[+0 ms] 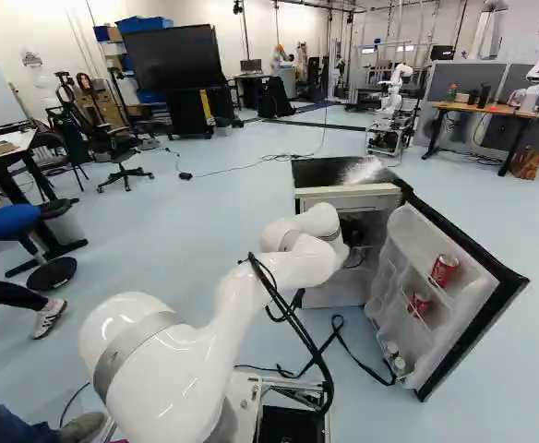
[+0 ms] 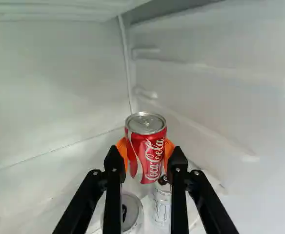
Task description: Grab a drink from the fridge
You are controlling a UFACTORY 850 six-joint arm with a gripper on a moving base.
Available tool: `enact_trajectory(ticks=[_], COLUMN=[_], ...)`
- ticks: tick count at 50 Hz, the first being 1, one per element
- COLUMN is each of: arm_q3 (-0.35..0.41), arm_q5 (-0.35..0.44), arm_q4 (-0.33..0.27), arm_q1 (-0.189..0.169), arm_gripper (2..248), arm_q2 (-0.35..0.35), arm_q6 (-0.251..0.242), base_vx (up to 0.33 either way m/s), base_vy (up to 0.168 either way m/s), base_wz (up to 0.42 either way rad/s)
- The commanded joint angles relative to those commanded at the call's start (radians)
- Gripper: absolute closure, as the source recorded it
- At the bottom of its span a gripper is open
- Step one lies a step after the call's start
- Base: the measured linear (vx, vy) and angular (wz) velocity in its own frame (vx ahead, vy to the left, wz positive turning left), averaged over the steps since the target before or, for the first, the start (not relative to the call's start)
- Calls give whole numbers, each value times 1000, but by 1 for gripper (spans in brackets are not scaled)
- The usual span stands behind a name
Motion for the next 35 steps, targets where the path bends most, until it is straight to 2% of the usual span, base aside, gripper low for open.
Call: enact_trajectory(ticks=[22, 35], arm_q3=[0, 0], arm_q5=[0, 0], arm_q4=[0, 0], arm_q1=[0, 0], arm_gripper=[157, 157], arm_q2=[0, 0], arm_q6=[0, 0], base_vx=[-67, 3], base_vy=[-3, 0], base_wz=[0, -1])
